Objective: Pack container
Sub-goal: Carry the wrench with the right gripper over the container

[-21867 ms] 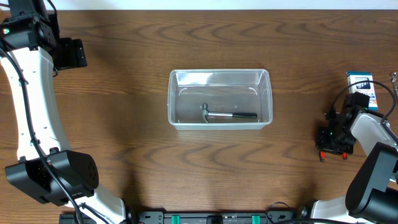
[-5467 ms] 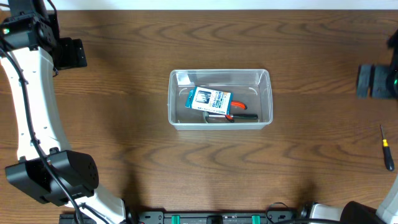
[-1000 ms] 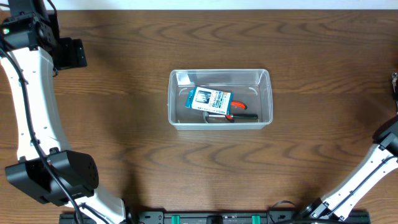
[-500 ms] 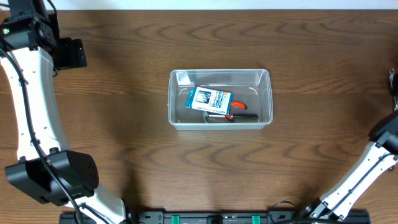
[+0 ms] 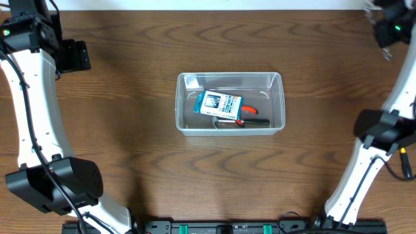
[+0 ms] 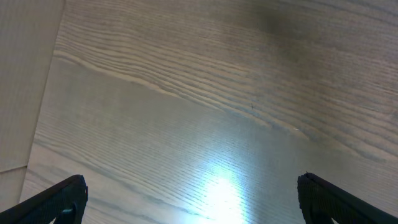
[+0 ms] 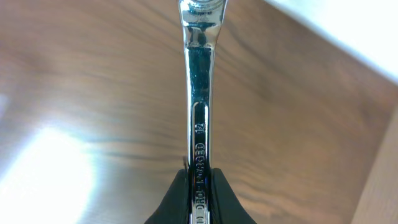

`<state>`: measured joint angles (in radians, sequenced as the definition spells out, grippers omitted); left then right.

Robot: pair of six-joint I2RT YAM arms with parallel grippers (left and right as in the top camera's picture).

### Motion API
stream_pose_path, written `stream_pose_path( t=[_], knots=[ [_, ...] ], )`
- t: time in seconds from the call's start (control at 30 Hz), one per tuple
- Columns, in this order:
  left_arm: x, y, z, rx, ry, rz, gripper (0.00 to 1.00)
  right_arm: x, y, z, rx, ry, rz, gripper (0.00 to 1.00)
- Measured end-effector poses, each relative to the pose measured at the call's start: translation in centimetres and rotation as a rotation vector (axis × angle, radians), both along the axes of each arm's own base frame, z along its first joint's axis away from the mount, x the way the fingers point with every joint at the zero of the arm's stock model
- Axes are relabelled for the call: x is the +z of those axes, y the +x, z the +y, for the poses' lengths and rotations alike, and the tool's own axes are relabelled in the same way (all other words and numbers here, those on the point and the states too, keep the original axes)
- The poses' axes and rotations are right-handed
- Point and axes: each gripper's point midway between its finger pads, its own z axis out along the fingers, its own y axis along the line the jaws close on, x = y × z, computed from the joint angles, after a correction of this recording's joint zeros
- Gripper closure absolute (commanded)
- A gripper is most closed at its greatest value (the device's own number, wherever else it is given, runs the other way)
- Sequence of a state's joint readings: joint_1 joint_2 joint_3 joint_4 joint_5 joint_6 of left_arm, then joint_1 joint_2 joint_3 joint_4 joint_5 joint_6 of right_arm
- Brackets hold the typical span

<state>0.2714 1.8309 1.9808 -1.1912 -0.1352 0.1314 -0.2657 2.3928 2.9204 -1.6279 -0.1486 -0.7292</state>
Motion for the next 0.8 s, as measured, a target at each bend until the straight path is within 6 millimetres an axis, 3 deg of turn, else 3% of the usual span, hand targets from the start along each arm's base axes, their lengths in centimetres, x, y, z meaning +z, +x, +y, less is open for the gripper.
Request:
stream_pose_path(
  t=[0.07, 0.2, 0.33, 0.47, 0.6, 0.8],
  knots=[
    [0.0, 0.0, 0.0, 0.0, 0.0, 0.0, 0.02, 3.2, -1.4, 5.2, 0.137, 0.015, -0.038, 0.99],
    [0.0, 0.0, 0.0, 0.0, 0.0, 0.0, 0.02, 7.6, -3.1, 13.0, 0.325, 0.034, -0.137, 0.99],
    [0.0, 0.0, 0.0, 0.0, 0.0, 0.0, 0.02, 8.9, -4.5, 19.4, 0.451, 0.067, -0.16, 0.99],
    [0.0, 0.0, 0.0, 0.0, 0.0, 0.0, 0.02, 7.6, -6.0, 25.4, 0.548, 0.108, -0.101, 0.99],
    [0.0, 0.0, 0.0, 0.0, 0.0, 0.0, 0.02, 4.4, -8.2, 30.3, 0.642, 0.109, 0.022, 0.99],
    [0.0, 0.0, 0.0, 0.0, 0.0, 0.0, 0.02, -1.2, -11.4, 34.0, 0.732, 0.02, 0.22, 0.99]
  ],
)
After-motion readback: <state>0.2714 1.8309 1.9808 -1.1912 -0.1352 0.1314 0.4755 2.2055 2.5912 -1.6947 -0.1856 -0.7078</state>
